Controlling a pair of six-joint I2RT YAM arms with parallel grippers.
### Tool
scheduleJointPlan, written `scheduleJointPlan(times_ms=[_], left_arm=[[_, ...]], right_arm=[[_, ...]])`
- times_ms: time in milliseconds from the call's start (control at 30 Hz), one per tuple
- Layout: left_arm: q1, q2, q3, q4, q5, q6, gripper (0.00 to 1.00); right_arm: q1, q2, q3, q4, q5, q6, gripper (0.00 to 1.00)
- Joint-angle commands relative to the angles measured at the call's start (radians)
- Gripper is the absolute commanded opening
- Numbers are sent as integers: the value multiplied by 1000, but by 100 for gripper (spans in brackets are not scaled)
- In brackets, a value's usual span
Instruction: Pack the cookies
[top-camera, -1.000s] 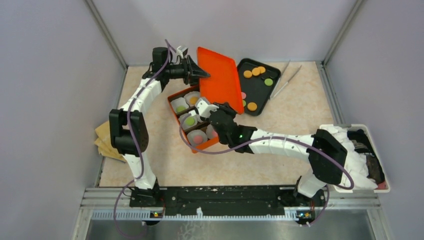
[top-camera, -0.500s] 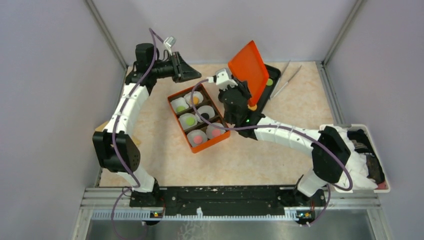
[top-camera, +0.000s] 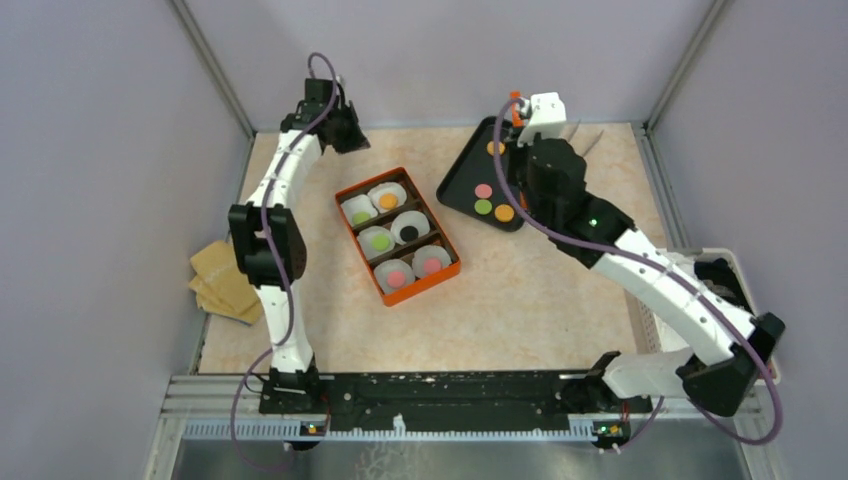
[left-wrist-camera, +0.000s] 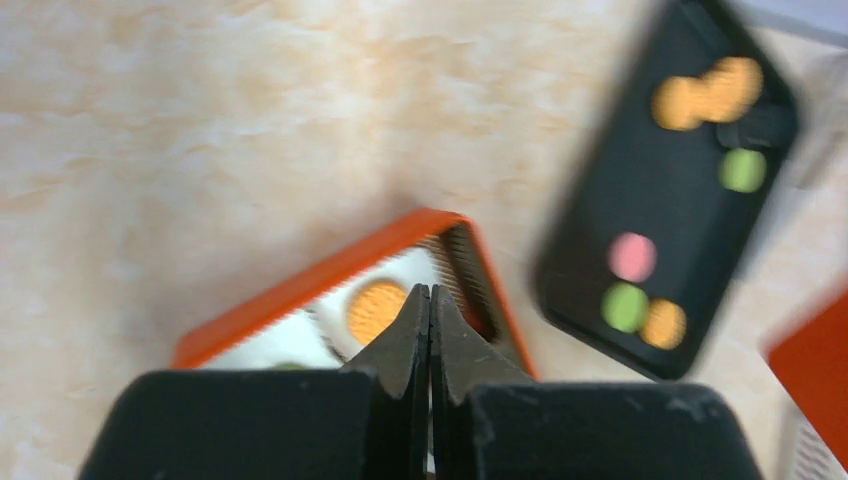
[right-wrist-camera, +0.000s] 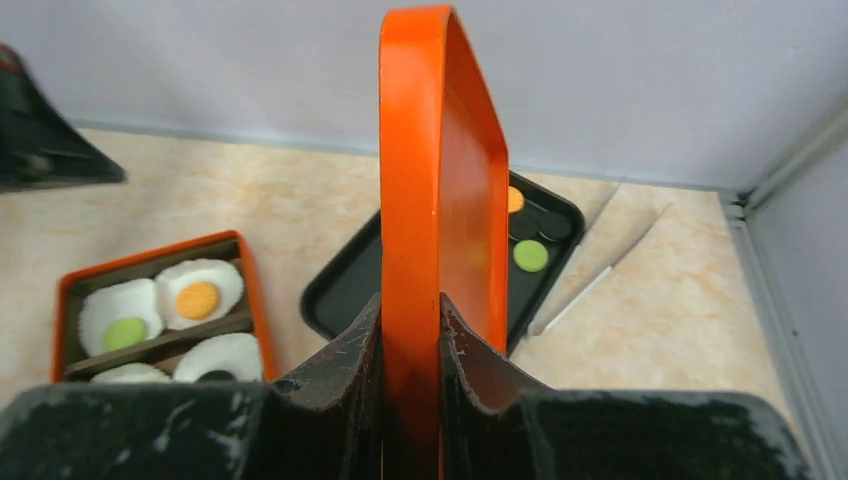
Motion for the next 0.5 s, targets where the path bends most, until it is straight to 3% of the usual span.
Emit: scheduleJointPlan(times_ms=[0,133,300,467], left_arm=[[-2,133,91,-100,-294,64,0],[-1,217,127,-104,-432,64,0],[-1,328,198,-194,-499,62,0],[-13,280,79,-229,-512,21,0]], right_arm=[[1,-90,-4,-27,-184,145,0],[1,-130,-30,-38,-218,162,0],[0,-170,-76,-32,-230,170,0],[0,-189,-88,-29,-239,176,0]])
